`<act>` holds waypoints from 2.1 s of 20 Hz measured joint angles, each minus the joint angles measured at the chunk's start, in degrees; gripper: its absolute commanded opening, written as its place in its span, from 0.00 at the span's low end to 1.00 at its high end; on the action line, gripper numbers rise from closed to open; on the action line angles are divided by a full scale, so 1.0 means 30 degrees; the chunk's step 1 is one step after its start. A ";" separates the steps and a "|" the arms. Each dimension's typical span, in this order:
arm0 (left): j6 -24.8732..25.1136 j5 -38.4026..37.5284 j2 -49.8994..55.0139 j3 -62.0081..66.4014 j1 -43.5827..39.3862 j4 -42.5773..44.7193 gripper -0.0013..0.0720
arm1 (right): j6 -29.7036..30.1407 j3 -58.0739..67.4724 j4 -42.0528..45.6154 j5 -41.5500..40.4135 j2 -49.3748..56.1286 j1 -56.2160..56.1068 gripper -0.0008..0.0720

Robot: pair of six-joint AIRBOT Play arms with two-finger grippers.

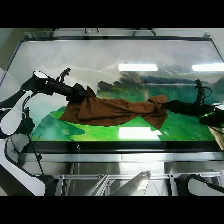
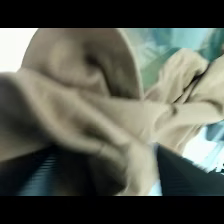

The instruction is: Fold the shirts.

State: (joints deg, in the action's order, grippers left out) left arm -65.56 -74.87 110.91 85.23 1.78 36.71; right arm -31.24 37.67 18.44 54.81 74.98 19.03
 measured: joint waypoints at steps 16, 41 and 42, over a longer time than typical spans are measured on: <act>0.1297 -0.5748 -1.1089 0.4087 0.1829 -0.7832 0.05 | -0.2506 0.6907 -0.2871 0.4721 -0.9151 0.5945 0.04; 0.0933 -0.4816 -0.4692 0.5770 0.3920 -0.1275 0.04 | -0.3410 0.7461 0.1778 -0.0532 -0.2215 0.1829 0.04; 0.0823 -0.4736 -0.2805 0.6419 0.3694 -0.1013 0.04 | -0.2703 0.7322 0.1042 -0.0998 -0.0903 0.1661 0.04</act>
State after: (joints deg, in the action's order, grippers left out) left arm -63.09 -89.08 102.50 104.49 12.86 33.67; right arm -39.35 59.64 21.56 51.81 72.27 24.01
